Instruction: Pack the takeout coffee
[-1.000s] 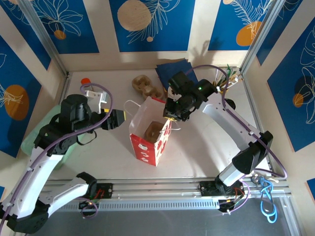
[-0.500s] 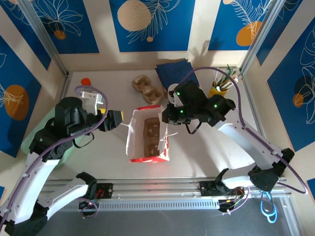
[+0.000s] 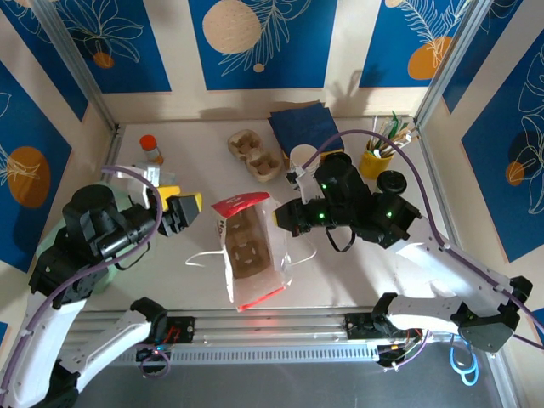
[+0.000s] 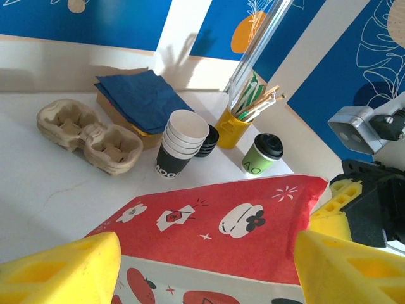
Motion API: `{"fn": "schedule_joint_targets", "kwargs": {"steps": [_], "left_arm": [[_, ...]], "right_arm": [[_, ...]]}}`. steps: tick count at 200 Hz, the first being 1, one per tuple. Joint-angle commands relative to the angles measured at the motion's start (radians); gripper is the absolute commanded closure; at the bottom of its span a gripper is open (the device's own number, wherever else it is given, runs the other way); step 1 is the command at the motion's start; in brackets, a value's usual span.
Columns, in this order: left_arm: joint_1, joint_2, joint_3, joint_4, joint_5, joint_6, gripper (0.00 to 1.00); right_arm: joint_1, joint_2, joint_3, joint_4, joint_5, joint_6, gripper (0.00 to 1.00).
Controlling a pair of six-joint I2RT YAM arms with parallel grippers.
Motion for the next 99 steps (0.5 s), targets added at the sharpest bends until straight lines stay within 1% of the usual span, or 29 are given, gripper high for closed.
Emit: {"fn": "schedule_joint_targets", "kwargs": {"steps": [1,51,99], "left_arm": [[-0.008,-0.003,-0.017,0.033,0.011,0.03,0.28],[-0.008,0.005,-0.029,0.036,0.017,0.03,0.28],[-0.008,0.016,-0.042,0.038,0.017,0.022,0.27]], "right_arm": [[0.006,-0.018,-0.008,0.065,-0.039,-0.04,1.0],[-0.004,0.021,0.014,0.039,-0.051,-0.004,1.0],[-0.105,0.088,0.049,-0.014,-0.146,0.057,1.0]]}}
